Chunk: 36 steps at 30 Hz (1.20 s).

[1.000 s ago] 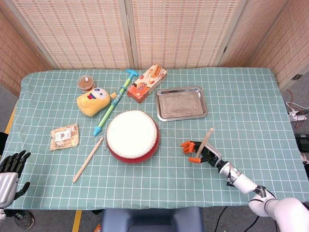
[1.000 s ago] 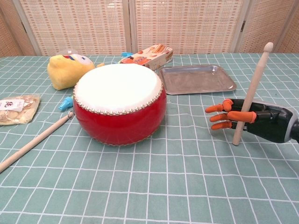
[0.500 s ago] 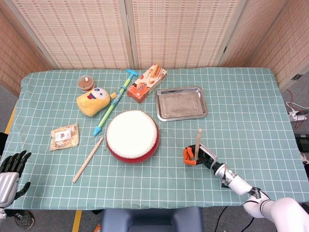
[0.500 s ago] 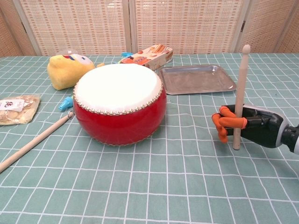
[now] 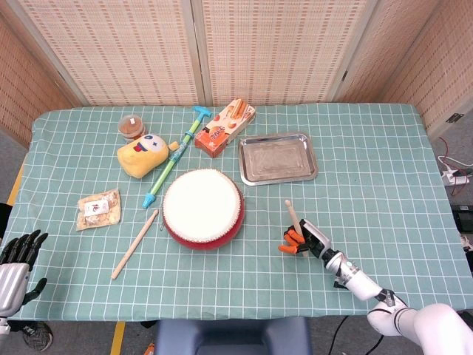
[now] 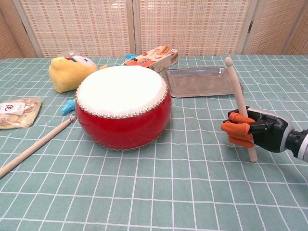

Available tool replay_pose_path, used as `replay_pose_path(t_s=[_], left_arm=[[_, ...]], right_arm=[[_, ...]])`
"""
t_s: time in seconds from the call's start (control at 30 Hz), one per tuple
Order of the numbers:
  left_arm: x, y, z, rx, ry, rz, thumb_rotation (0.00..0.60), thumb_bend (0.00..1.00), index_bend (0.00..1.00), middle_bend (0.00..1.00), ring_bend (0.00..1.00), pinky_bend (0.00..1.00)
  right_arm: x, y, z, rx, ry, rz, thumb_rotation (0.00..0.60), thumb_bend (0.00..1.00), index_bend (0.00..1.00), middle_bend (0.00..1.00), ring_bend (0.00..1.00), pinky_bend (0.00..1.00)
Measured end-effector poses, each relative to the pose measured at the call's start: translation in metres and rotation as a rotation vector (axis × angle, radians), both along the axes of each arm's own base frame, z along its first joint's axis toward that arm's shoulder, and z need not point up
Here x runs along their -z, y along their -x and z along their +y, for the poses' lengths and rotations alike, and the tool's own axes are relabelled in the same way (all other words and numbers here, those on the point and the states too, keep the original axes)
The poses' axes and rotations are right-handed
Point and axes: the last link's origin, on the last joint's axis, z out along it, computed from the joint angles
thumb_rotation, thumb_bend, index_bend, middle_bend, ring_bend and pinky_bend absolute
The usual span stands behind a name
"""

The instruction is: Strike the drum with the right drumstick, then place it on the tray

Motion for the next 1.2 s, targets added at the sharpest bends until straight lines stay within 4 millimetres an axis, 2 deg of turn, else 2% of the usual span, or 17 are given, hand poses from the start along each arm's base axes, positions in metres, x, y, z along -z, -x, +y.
replay_pose_path(t_s=[0.03, 0.1, 0.2, 0.23, 0.3, 0.37, 0.5, 0.7, 0.9, 1.2], left_arm=[[0.000, 0.000, 0.000, 0.000, -0.001, 0.001, 0.600, 0.26, 0.00, 0.00, 0.00, 0.00], [0.000, 0.000, 0.001, 0.000, -0.002, 0.003, 0.600, 0.26, 0.00, 0.00, 0.00, 0.00], [0.000, 0.001, 0.001, 0.000, -0.002, 0.004, 0.600, 0.26, 0.00, 0.00, 0.00, 0.00], [0.000, 0.001, 0.001, 0.000, -0.003, 0.005, 0.600, 0.26, 0.00, 0.00, 0.00, 0.00], [0.000, 0.001, 0.001, -0.001, -0.003, 0.005, 0.600, 0.26, 0.00, 0.00, 0.00, 0.00], [-0.001, 0.001, 0.002, -0.001, -0.004, 0.007, 0.600, 0.27, 0.00, 0.00, 0.00, 0.00], [-0.002, 0.002, 0.002, -0.001, -0.008, 0.007, 0.600, 0.27, 0.00, 0.00, 0.00, 0.00], [-0.003, 0.001, 0.004, 0.009, -0.011, 0.006, 0.600, 0.26, 0.00, 0.00, 0.00, 0.00], [-0.003, -0.001, 0.005, 0.023, -0.014, 0.004, 0.600, 0.26, 0.00, 0.00, 0.00, 0.00], [-0.005, -0.007, 0.005, 0.059, -0.024, 0.010, 0.600, 0.27, 0.00, 0.00, 0.00, 0.00]], right_arm=[[0.001, -0.001, 0.000, -0.003, 0.014, 0.006, 0.600, 0.10, 1.00, 0.99, 1.00, 1.00], [0.001, -0.004, 0.001, -0.007, 0.031, 0.012, 0.600, 0.18, 1.00, 1.00, 1.00, 1.00], [0.003, -0.011, 0.004, -0.012, 0.046, 0.011, 0.600, 0.56, 1.00, 1.00, 1.00, 1.00], [0.002, -0.013, 0.005, -0.015, 0.049, 0.009, 0.600, 0.63, 1.00, 1.00, 1.00, 1.00], [0.000, -0.016, 0.006, -0.020, 0.052, 0.007, 0.600, 0.71, 1.00, 1.00, 1.00, 1.00], [-0.004, -0.018, 0.007, -0.028, 0.057, 0.006, 0.600, 0.75, 1.00, 1.00, 1.00, 1.00], [-0.016, -0.023, 0.006, -0.059, 0.082, 0.025, 0.600, 0.78, 1.00, 1.00, 1.00, 1.00], [-0.039, -0.028, -0.001, -0.148, 0.173, 0.166, 0.600, 0.78, 1.00, 1.00, 1.00, 1.00], [-0.066, -0.040, -0.016, -0.276, 0.337, 0.427, 0.600, 0.78, 1.00, 1.00, 1.00, 1.00], [-0.090, -0.080, -0.054, -0.554, 0.623, 1.028, 0.600, 0.78, 1.00, 1.00, 1.00, 1.00]])
